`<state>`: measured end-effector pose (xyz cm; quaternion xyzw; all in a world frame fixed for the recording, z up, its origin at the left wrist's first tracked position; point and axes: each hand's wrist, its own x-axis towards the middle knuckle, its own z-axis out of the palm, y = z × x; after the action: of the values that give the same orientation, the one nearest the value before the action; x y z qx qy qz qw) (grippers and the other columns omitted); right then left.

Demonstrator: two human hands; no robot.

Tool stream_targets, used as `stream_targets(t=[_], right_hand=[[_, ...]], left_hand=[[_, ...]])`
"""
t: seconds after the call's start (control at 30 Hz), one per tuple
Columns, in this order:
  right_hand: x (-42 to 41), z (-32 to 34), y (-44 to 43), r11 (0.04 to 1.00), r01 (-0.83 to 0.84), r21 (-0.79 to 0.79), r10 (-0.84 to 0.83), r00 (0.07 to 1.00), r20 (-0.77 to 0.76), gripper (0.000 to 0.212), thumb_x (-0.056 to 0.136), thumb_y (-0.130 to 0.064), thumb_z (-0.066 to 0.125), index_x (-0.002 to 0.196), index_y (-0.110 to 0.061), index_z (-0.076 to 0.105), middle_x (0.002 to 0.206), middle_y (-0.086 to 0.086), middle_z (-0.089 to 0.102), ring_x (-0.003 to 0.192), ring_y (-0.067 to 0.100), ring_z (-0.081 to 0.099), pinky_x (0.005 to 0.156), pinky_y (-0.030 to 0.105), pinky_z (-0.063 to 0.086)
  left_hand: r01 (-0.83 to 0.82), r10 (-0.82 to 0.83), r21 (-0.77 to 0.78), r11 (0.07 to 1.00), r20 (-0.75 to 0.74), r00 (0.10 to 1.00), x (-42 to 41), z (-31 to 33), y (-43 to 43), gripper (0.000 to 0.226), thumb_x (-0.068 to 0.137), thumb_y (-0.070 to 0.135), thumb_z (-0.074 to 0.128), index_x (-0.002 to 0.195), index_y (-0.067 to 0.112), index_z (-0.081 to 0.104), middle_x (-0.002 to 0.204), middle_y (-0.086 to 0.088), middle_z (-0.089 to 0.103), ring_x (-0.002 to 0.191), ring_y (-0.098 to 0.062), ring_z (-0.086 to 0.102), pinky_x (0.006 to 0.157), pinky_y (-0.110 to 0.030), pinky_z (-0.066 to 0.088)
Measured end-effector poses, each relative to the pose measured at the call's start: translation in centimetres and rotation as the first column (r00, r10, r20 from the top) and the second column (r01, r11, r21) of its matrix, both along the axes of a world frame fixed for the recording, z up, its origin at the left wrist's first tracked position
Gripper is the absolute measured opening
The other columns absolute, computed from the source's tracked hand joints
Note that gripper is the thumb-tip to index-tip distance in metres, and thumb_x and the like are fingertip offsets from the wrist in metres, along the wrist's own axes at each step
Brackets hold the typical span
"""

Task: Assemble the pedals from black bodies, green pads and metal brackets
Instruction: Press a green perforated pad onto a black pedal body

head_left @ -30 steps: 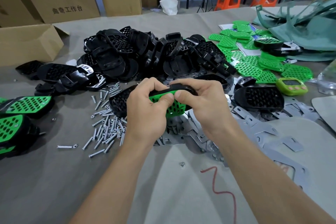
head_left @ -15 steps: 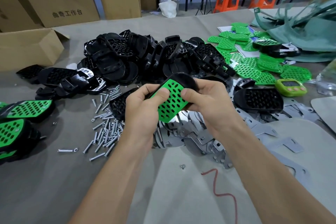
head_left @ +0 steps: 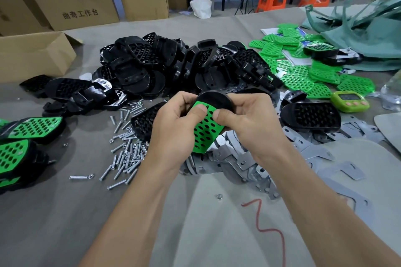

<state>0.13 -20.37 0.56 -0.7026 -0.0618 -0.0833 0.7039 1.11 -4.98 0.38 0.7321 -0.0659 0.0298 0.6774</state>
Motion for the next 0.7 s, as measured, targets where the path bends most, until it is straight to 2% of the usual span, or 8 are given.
stream_targets(t=[0.1, 0.23, 0.3, 0.4, 0.47, 0.53, 0.63, 0.7], right_hand=[[-0.1, -0.1, 0.0, 0.999, 0.0, 0.037, 0.0, 1.0, 0.0, 0.028, 0.078, -0.001, 0.068, 0.101, -0.012, 0.08, 0.091, 0.02, 0.076, 0.088, 0.045, 0.071, 0.08, 0.06, 0.059], [-0.1, -0.1, 0.0, 0.98, -0.091, 0.176, 0.103, 0.993, -0.064, 0.044, 0.082, 0.019, 0.062, 0.114, -0.009, 0.074, 0.093, 0.013, 0.077, 0.083, 0.027, 0.075, 0.069, 0.035, 0.061], [-0.1, -0.3, -0.1, 0.978, -0.088, 0.189, 0.102, 0.993, -0.063, 0.044, 0.083, 0.021, 0.061, 0.116, -0.006, 0.072, 0.096, 0.015, 0.077, 0.085, 0.03, 0.076, 0.069, 0.037, 0.062], [-0.1, -0.2, -0.2, 0.984, -0.071, 0.166, 0.08, 0.996, -0.045, 0.044, 0.081, 0.022, 0.064, 0.113, -0.007, 0.074, 0.095, 0.017, 0.077, 0.083, 0.034, 0.076, 0.07, 0.048, 0.064], [-0.1, -0.1, -0.4, 0.983, -0.086, 0.159, 0.096, 0.994, -0.053, 0.043, 0.081, 0.022, 0.064, 0.112, -0.005, 0.073, 0.091, 0.016, 0.078, 0.079, 0.031, 0.076, 0.064, 0.041, 0.062], [-0.1, 0.0, -0.7, 0.983, -0.111, 0.147, 0.122, 0.99, -0.068, 0.042, 0.081, 0.023, 0.064, 0.114, -0.002, 0.072, 0.089, 0.016, 0.078, 0.078, 0.029, 0.076, 0.064, 0.035, 0.06], [-0.2, 0.0, -0.7, 0.981, -0.126, 0.147, 0.139, 0.987, -0.08, 0.041, 0.083, 0.02, 0.064, 0.117, -0.003, 0.071, 0.093, 0.017, 0.077, 0.083, 0.03, 0.076, 0.068, 0.036, 0.061], [-0.2, 0.0, -0.3, 0.979, -0.099, 0.181, 0.117, 0.989, -0.093, 0.038, 0.086, 0.014, 0.064, 0.119, -0.005, 0.071, 0.1, 0.018, 0.077, 0.09, 0.032, 0.075, 0.076, 0.043, 0.063]], left_hand=[[-0.049, 0.043, -0.11, 0.993, -0.059, 0.997, -0.2, 0.0, -0.7, 0.007, 0.082, 0.028, 0.065, 0.077, 0.028, 0.069, 0.078, 0.004, 0.068, 0.072, -0.012, 0.061, 0.061, -0.026, 0.051], [-0.109, 0.073, -0.234, 0.966, -0.158, 0.985, -0.2, 0.0, -0.8, 0.021, 0.095, 0.013, 0.066, 0.078, 0.024, 0.065, 0.085, -0.008, 0.057, 0.076, -0.022, 0.054, 0.061, -0.036, 0.044], [-0.103, 0.061, -0.239, 0.965, -0.174, 0.983, -0.2, 0.1, -0.6, 0.019, 0.096, 0.013, 0.065, 0.079, 0.021, 0.064, 0.086, -0.008, 0.056, 0.076, -0.021, 0.053, 0.062, -0.036, 0.043], [-0.057, 0.034, -0.161, 0.985, -0.142, 0.989, -0.1, 0.1, -0.2, 0.008, 0.083, 0.028, 0.067, 0.077, 0.023, 0.066, 0.082, -0.005, 0.058, 0.072, -0.018, 0.056, 0.057, -0.037, 0.046], [-0.027, 0.022, -0.048, 0.998, -0.094, 0.995, 0.0, 0.0, 0.2, 0.015, 0.08, 0.035, 0.065, 0.08, 0.02, 0.066, 0.077, 0.0, 0.061, 0.068, -0.013, 0.058, 0.054, -0.032, 0.05], [0.023, -0.021, 0.03, 0.999, -0.066, 0.998, 0.2, 0.0, 0.6, 0.021, 0.081, 0.038, 0.067, 0.084, 0.018, 0.069, 0.074, 0.003, 0.065, 0.067, -0.01, 0.061, 0.054, -0.028, 0.053], [0.063, -0.063, -0.01, 0.998, -0.099, 0.993, 0.3, 0.1, 1.0, 0.025, 0.082, 0.036, 0.069, 0.088, 0.012, 0.071, 0.081, -0.004, 0.068, 0.073, -0.016, 0.065, 0.058, -0.034, 0.055], [0.008, -0.016, -0.085, 0.996, -0.102, 0.995, 0.3, 0.1, 0.8, 0.017, 0.084, 0.031, 0.07, 0.086, 0.014, 0.072, 0.086, -0.006, 0.07, 0.075, -0.017, 0.066, 0.062, -0.035, 0.056]])
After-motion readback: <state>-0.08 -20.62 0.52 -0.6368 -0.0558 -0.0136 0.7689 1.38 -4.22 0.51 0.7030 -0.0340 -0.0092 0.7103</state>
